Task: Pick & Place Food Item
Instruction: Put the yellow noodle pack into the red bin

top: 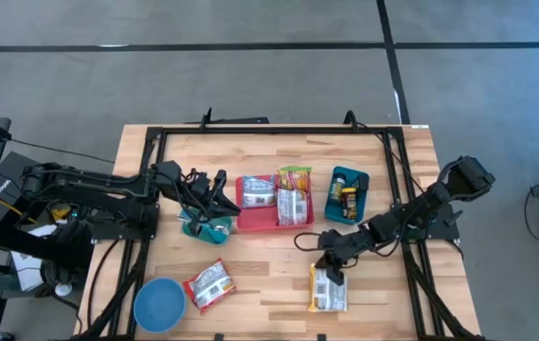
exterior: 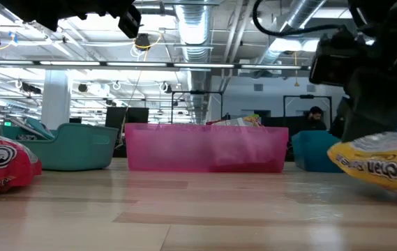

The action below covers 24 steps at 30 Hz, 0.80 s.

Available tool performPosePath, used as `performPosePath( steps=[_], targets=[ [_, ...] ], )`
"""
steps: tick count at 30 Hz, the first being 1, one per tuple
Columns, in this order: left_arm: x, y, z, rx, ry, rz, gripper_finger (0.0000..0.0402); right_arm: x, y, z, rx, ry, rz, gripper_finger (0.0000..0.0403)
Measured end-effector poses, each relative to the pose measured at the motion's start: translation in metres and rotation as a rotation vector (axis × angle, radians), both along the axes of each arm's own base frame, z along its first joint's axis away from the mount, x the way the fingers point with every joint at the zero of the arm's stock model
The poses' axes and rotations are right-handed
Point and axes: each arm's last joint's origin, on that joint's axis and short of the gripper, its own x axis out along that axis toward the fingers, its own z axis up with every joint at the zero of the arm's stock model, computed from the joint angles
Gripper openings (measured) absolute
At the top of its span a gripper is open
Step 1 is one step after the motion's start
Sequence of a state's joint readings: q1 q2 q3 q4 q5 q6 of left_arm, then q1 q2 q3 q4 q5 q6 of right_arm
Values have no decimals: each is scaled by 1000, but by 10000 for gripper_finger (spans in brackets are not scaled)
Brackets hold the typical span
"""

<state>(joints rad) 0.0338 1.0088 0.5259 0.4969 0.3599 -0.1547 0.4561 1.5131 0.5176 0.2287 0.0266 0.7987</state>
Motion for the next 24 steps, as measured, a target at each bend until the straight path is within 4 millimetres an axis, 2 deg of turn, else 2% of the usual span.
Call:
performPosePath(
  steps=[24],
  targets=[
    [0,0,0,0,0,0,32,31,7,39,-276,-243,48,0]
  ],
)
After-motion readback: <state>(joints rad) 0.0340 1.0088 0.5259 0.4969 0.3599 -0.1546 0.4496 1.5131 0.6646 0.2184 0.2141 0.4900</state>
